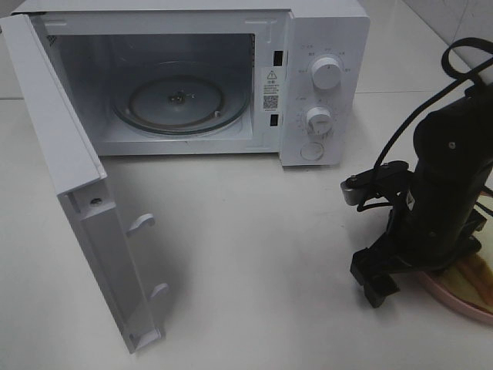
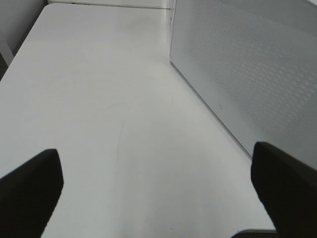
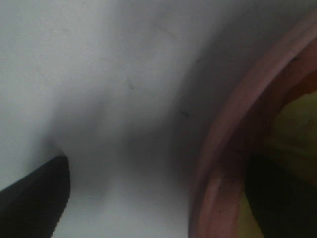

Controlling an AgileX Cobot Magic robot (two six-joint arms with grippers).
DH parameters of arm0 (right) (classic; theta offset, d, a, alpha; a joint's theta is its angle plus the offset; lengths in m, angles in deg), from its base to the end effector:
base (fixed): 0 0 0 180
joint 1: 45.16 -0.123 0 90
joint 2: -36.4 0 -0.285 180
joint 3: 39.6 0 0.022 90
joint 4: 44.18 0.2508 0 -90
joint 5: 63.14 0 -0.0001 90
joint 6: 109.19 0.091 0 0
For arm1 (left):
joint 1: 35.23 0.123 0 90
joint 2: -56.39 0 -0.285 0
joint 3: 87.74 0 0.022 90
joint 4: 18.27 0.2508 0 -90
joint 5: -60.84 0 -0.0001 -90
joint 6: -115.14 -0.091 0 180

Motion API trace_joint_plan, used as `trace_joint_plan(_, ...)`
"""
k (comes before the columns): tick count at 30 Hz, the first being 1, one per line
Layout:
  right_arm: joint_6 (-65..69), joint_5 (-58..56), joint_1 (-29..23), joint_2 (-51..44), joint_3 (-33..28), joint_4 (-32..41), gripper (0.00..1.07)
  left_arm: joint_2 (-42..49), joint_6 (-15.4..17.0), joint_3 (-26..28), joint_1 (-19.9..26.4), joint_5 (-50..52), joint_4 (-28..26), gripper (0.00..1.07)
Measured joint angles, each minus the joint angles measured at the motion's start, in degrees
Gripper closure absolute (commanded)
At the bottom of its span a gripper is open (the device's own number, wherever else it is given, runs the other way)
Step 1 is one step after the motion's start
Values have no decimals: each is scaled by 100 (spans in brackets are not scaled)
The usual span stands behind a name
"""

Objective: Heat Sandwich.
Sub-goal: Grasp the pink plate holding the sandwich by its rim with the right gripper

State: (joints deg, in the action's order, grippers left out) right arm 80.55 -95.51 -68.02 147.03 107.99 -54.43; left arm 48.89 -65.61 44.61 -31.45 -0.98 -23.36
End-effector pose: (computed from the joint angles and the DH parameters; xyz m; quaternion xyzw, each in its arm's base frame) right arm 0.2582 0.0994 0.1123 -0.1867 0.9803 -0.0376 0.0525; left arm -0.0079 -0.0077 0.2805 -0.0199 0.8514 -0.0237 0.5236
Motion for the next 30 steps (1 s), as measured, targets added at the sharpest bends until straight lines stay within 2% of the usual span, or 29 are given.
trace_joint_plan(14,11,17,0,29,17,-52,19,0,0,0,0,0,0,9)
trace_joint_plan(18,11,17,0,29,17,-74,23,0,0,0,0,0,0,9)
trace_joint_plan(19,11,17,0,29,17,-97,26,0,0,0,0,0,0,9)
trace_joint_plan(22,11,40,0,29,17,-201,45,0,0,0,0,0,0,9)
trace_joint_plan(23,11,40,0,29,17,-201,45,0,0,0,0,0,0,9)
trace_joint_plan(24,11,52,0,34,17,-206,51,0,0,0,0,0,0,9)
trace_joint_plan(25,17,63,0,34,17,-241,64,0,0,0,0,0,0,9)
trace_joint_plan(26,17,63,0,34,17,-286,72,0,0,0,0,0,0,9)
trace_joint_plan(27,17,63,17,34,17,-344,78,0,0,0,0,0,0,9)
trace_joint_plan(28,17,63,17,34,17,-344,78,0,0,0,0,0,0,9)
trace_joint_plan(29,17,63,23,34,17,-401,92,0,0,0,0,0,0,9)
trace_joint_plan(30,23,63,23,34,23,-441,97,0,0,0,0,0,0,9)
